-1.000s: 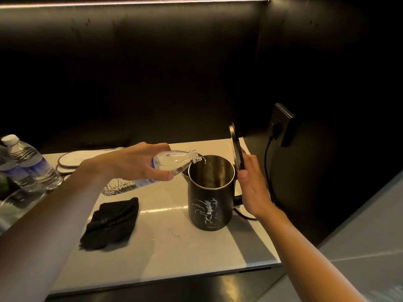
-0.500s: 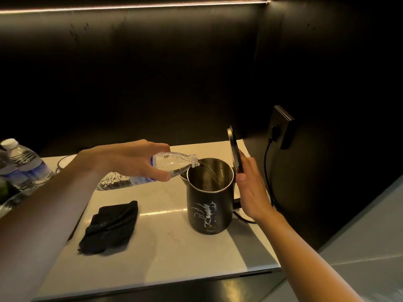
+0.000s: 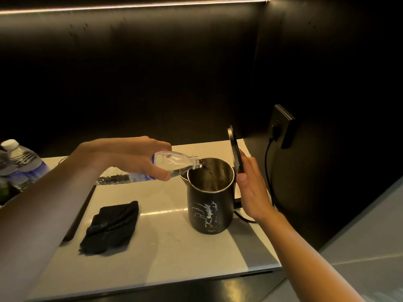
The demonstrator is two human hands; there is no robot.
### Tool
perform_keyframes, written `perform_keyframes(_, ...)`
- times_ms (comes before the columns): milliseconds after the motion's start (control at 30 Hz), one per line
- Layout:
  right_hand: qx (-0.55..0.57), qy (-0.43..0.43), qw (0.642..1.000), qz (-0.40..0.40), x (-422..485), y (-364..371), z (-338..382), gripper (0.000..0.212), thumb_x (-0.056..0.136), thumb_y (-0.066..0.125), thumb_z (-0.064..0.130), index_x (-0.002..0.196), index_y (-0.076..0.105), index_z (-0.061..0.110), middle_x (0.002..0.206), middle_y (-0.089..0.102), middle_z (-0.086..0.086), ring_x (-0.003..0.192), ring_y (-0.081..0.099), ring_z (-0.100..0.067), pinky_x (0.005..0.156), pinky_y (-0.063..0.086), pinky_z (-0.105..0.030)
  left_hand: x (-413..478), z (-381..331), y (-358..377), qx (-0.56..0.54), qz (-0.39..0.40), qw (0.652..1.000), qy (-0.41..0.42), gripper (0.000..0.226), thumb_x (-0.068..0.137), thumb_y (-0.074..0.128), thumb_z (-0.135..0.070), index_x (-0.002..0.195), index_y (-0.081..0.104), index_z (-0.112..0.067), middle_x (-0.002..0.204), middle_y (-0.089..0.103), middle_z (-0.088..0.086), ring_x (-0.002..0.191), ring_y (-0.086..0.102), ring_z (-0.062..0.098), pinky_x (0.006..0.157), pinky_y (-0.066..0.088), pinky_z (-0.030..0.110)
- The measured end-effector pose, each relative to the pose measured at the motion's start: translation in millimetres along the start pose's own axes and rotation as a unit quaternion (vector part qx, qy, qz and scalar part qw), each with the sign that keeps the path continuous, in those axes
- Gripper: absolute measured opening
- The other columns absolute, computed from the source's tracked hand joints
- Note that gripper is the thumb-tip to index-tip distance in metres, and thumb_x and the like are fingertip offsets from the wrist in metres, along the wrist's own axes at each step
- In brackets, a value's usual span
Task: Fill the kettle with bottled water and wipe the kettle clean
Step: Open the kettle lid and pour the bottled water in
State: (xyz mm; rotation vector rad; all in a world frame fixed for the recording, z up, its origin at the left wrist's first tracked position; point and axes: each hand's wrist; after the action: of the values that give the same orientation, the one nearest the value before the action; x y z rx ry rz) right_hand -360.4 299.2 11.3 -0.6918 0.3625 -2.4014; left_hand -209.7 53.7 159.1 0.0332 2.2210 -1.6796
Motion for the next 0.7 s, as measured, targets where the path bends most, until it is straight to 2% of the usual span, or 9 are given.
perform_keyframes(133, 0.001, -0.003, 1.000, 0.000, -0.3, 0.7, 0.6, 0.096, 0.084, 0.017, 0.089, 0.154, 0.037, 0.027, 0.134, 0.048, 0.003, 0.123, 0.052, -0.014, 0.097, 0.047, -0.030, -0.5, 0.7, -0.1, 0.000, 0.002, 1.000, 0.002, 0.057, 0.079, 0.075, -0.054, 0.126, 0.054, -0.030, 0.109, 0.067, -0.008, 0.090, 0.066, 0.015, 0.070, 0.054, 0.019)
perform_keyframes(300, -0.002, 0.003, 1.000, 0.000, -0.6, 0.4, 0.2, 0.098, 0.084, 0.017, 0.089, 0.155, 0.036, 0.024, 0.136, 0.048, 0.001, 0.125, 0.052, -0.015, 0.099, 0.047, -0.031, -1.7, -0.3, -0.9, 0.001, 0.006, 1.000, 0.012, 0.055, 0.079, 0.074, -0.055, 0.124, 0.055, -0.029, 0.106, 0.068, -0.005, 0.091, 0.067, 0.016, 0.076, 0.059, 0.024)
perform_keyframes(500, 0.001, 0.004, 1.000, 0.002, -0.1, -0.1, 1.6, 0.098, 0.083, 0.018, 0.089, 0.155, 0.036, 0.026, 0.137, 0.048, 0.002, 0.125, 0.051, -0.014, 0.098, 0.044, -0.026, -0.8, -0.5, -1.2, -0.019, 0.009, 1.000, 0.014, 0.052, 0.079, 0.076, -0.053, 0.121, 0.056, -0.030, 0.106, 0.068, -0.006, 0.091, 0.066, 0.016, 0.072, 0.054, 0.021)
perform_keyframes(700, 0.002, 0.003, 1.000, 0.002, -0.3, -0.5, 2.0, 0.096, 0.083, 0.018, 0.089, 0.156, 0.034, 0.028, 0.136, 0.047, 0.003, 0.125, 0.051, -0.013, 0.098, 0.045, -0.028, -1.3, -1.2, -2.7, -0.012, 0.005, 1.000, 0.003, 0.052, 0.080, 0.075, -0.053, 0.122, 0.055, -0.031, 0.106, 0.068, -0.005, 0.091, 0.065, 0.019, 0.070, 0.051, 0.018)
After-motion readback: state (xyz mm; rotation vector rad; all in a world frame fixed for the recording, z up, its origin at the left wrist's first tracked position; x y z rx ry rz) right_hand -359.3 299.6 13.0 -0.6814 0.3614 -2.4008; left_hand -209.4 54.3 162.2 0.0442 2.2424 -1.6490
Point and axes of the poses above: each hand's wrist, its own x-axis towards the middle knuckle, its own y-axis out of the palm, z = x × y
